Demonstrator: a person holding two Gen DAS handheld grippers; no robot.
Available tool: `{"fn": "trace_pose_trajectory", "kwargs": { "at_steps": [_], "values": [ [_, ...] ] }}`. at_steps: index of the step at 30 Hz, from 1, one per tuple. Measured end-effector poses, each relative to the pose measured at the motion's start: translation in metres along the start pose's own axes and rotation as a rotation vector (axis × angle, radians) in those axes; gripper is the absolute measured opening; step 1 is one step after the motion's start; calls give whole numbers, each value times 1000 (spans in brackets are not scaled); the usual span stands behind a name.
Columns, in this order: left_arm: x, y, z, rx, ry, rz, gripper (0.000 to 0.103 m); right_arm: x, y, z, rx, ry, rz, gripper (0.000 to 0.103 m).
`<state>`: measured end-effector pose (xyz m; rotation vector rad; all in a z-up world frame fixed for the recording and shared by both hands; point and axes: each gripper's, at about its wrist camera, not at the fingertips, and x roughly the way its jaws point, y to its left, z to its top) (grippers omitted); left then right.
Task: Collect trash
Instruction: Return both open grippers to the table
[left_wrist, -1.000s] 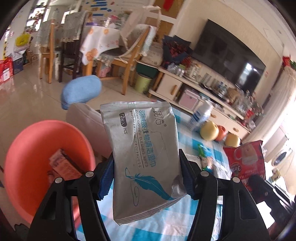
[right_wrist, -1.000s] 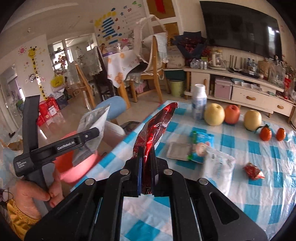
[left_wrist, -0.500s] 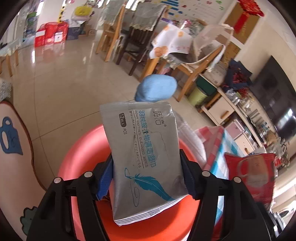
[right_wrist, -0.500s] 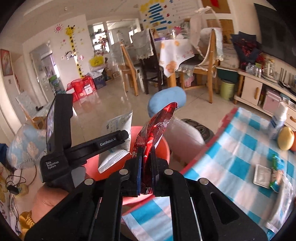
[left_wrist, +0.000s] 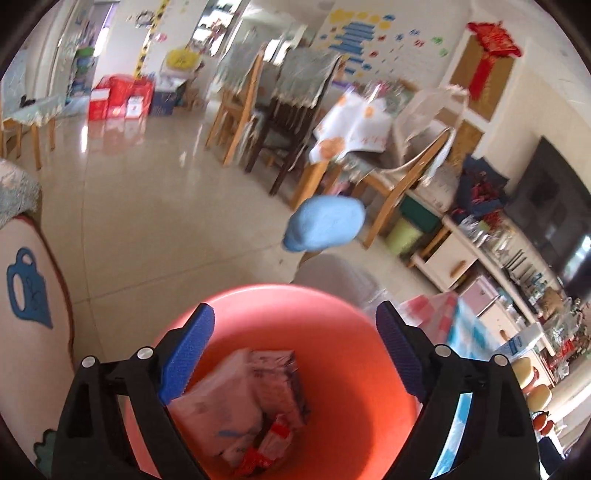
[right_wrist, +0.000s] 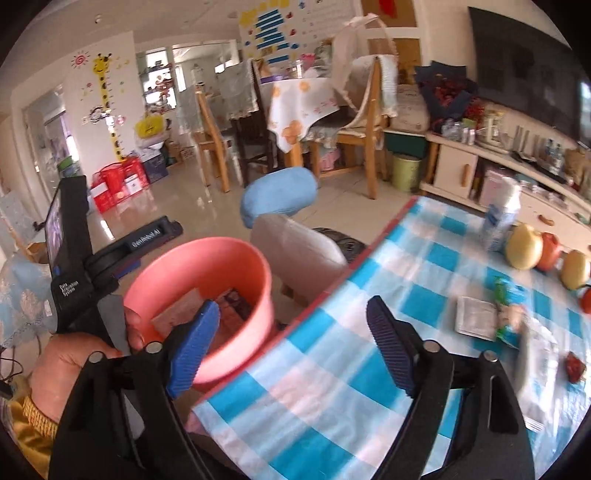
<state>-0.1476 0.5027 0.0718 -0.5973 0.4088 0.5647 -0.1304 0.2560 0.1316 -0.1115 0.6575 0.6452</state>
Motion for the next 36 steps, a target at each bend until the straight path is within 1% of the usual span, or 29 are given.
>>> {"fn": "trace_pose_trajectory", "kwargs": {
  "at_steps": [2,4,8,13,16,19,22,26,28,32,36],
  "values": [
    [-4,-14,-1,23,-29,-43,89,-20,-10,-8,-5,-16,-62,87],
    [-8,-29,-4,53,-52,-71,89,-38,-19,-18,-1,-24,-115,91],
    [-18,-59,-14,108,-78,-134,89,-71,-38,-35,4,-34,-209,92],
    [-28,-91,-28,163,-42,-205,89,-117,-63,-55,64,-39,-315,92],
    [-35,-110,-39,212,-4,-242,89,-142,-74,-63,103,-47,-362,92],
    [-49,-129,-52,257,-7,-281,89,-166,-85,-68,164,-71,-381,96],
    [-59,-146,-67,318,5,-294,89,-184,-94,-70,195,-96,-400,96],
    [-65,-161,-81,349,43,-334,89,-199,-106,-78,220,-124,-432,97],
    [-65,-168,-86,371,64,-340,89,-204,-111,-83,235,-131,-439,97],
    [-67,-180,-96,432,65,-352,89,-206,-132,-98,270,-117,-454,97],
    [-65,-186,-102,453,84,-373,89,-206,-158,-114,320,-118,-482,97]
  ]
}}
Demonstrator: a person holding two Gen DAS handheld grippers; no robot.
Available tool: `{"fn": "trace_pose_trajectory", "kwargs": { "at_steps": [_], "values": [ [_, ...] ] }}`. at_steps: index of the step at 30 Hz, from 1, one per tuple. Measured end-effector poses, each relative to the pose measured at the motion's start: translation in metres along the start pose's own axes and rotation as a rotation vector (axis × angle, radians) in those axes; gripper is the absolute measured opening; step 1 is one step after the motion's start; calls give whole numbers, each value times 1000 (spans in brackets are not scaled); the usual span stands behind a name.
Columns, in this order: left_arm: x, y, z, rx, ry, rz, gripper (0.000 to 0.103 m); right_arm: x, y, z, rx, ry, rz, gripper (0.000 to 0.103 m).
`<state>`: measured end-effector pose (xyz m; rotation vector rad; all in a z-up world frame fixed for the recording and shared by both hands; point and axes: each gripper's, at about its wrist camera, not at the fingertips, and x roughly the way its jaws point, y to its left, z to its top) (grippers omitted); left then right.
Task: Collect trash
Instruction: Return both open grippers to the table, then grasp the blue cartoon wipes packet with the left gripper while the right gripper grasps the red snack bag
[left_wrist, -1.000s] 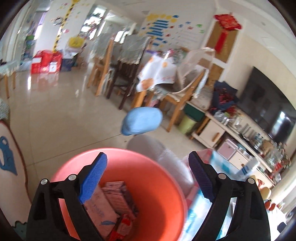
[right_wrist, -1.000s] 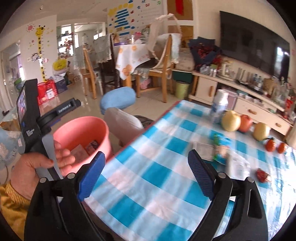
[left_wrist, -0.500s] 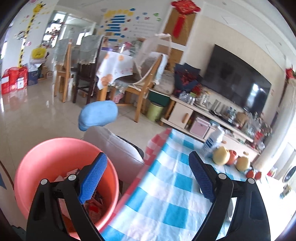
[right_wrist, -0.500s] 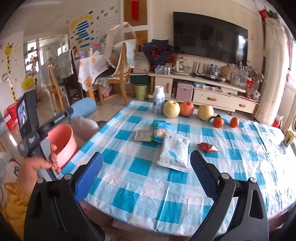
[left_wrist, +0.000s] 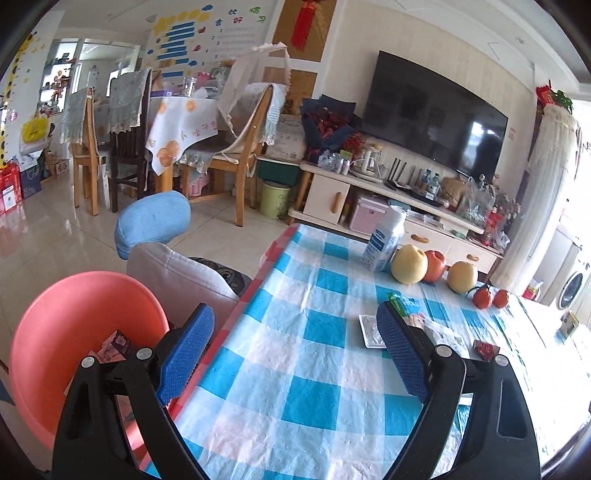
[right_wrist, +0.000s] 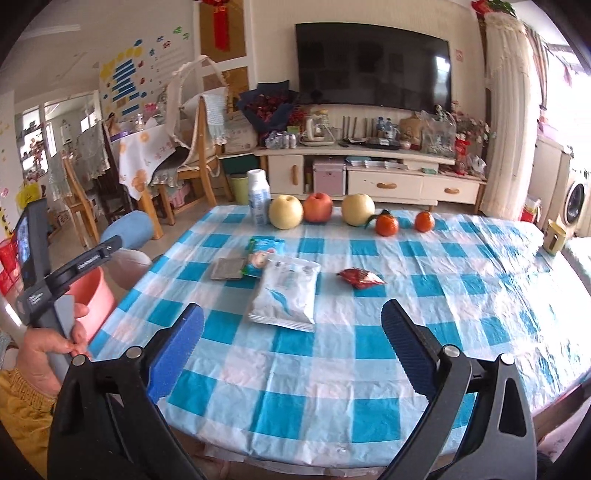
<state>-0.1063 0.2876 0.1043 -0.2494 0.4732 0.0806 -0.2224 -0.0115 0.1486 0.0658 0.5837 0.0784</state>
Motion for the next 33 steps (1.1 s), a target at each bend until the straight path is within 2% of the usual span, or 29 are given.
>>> {"fn": "trace_pose_trajectory", "kwargs": {
  "at_steps": [7,12,17,20,24,27,33],
  "values": [
    [16,-14,-5,36,58,-42,89,40,-60,-20,147,44,-6,97],
    [30,-37,-9,130,93,-56,89,72,-104,-36,229,61,-28,97],
    [46,-58,-17,228,143,-69,89,98,-134,-25,306,64,-10,97],
    [56,-70,-24,274,179,-81,89,115,-142,-19,348,86,32,97],
    [66,-85,-31,296,224,-119,89,136,-139,-7,328,101,61,97],
    [74,-96,-27,247,241,-167,89,157,-136,3,286,132,57,97],
    [112,-147,-8,257,273,-174,89,198,-126,18,171,201,63,97]
  ]
}}
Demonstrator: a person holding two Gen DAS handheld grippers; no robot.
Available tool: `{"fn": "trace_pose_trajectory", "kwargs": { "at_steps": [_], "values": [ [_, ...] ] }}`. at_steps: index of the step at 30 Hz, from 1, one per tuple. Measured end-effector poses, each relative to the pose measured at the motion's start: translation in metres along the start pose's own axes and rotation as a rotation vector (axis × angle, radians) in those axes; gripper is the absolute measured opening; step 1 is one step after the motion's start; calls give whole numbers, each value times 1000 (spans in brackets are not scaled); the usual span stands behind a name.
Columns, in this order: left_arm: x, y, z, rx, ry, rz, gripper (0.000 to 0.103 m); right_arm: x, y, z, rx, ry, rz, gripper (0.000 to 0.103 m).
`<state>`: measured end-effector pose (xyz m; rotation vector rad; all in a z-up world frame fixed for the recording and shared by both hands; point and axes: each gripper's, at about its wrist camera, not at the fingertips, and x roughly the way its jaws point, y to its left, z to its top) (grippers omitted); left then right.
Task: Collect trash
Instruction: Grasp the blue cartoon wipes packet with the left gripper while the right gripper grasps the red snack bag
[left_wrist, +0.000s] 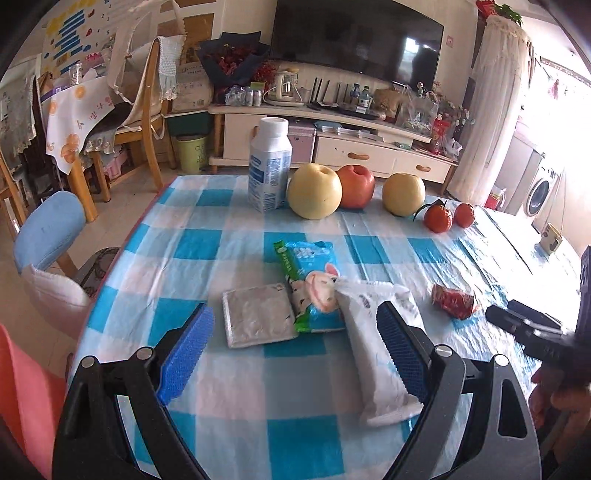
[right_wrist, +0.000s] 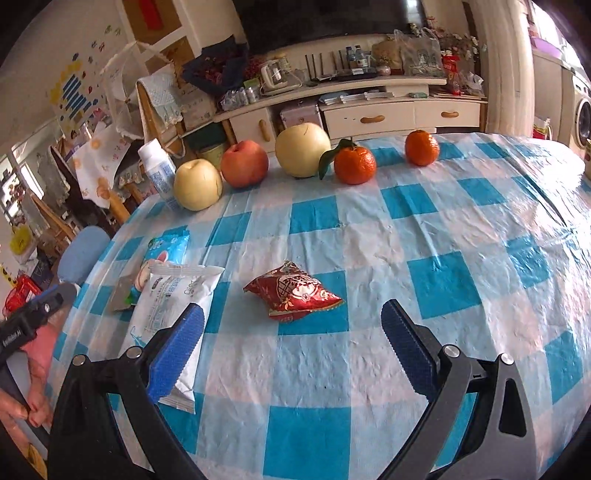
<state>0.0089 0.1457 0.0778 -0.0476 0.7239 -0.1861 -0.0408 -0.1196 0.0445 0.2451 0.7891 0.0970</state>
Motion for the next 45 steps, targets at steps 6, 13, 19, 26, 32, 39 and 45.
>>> {"fn": "trace_pose_trajectory", "kwargs": {
  "at_steps": [6,13,19,26,32,39,45],
  "values": [
    [65,-24,35,9,143,37,89,25,3,10,-67,55,-18,97],
    [120,-25,49,-21,283,90,89,41,-2,17,-91,97,-23,97],
    [142,-28,51,3,330,132,89,47,-5,20,-94,106,-24,97],
    [153,-26,46,3,372,173,78,53,-2,19,-111,131,-20,80],
    [150,-34,45,15,364,163,61,54,-1,19,-114,135,-20,67],
    [141,-39,41,-1,351,170,53,56,0,18,-122,156,0,54],
    [126,-32,37,-30,329,161,49,55,-1,17,-119,158,6,54]
  ]
}}
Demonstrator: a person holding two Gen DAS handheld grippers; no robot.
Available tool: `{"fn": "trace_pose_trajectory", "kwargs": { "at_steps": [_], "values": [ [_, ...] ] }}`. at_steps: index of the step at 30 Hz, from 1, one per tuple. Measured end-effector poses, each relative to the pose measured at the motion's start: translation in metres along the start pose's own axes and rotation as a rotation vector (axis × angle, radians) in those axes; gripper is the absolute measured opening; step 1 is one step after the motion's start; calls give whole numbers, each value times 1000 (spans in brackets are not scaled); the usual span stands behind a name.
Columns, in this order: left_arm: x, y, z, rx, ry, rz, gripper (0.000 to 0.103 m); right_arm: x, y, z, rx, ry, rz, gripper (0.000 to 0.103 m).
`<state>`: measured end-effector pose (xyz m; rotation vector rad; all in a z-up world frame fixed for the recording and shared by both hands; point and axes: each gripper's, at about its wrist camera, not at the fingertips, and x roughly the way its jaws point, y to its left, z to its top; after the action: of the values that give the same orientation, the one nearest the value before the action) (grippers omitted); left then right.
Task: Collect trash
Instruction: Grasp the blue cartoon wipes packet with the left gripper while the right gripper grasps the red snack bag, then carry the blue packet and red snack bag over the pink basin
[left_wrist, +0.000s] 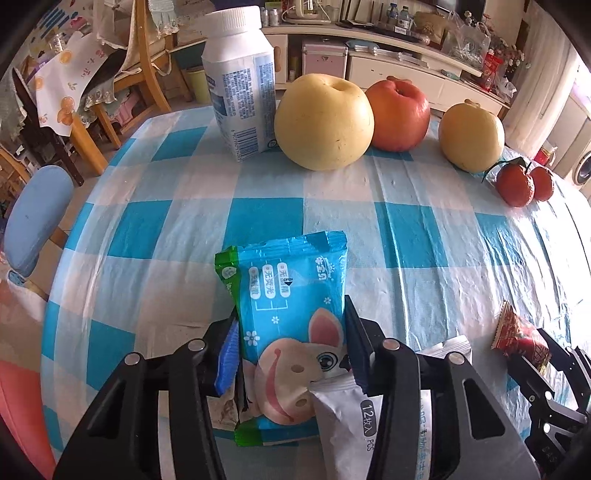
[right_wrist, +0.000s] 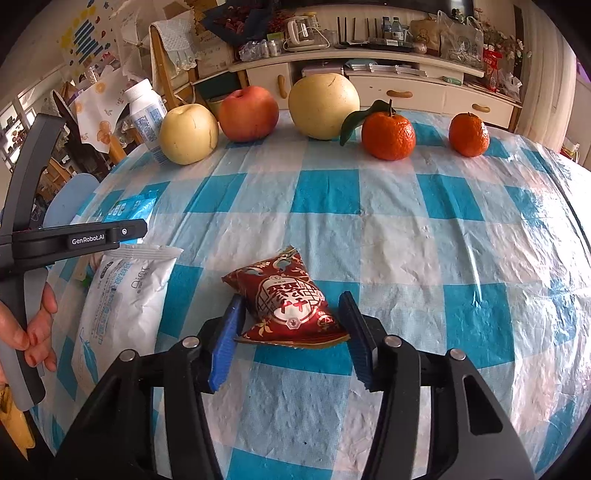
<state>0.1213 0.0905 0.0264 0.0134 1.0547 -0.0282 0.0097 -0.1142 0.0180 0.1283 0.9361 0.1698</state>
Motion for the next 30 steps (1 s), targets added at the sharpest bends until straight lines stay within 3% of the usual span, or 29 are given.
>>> {"fn": "trace_pose_trajectory", "kwargs": {
  "at_steps": [19,30],
  "values": [
    [-85,82,-55,-216,-187,-97,47,-7,21,-8,-59,-23,6,54],
    [-97,124,-91,-295,-242,-95,47,-14,39,-17,-113,-41,1,53]
  ]
}}
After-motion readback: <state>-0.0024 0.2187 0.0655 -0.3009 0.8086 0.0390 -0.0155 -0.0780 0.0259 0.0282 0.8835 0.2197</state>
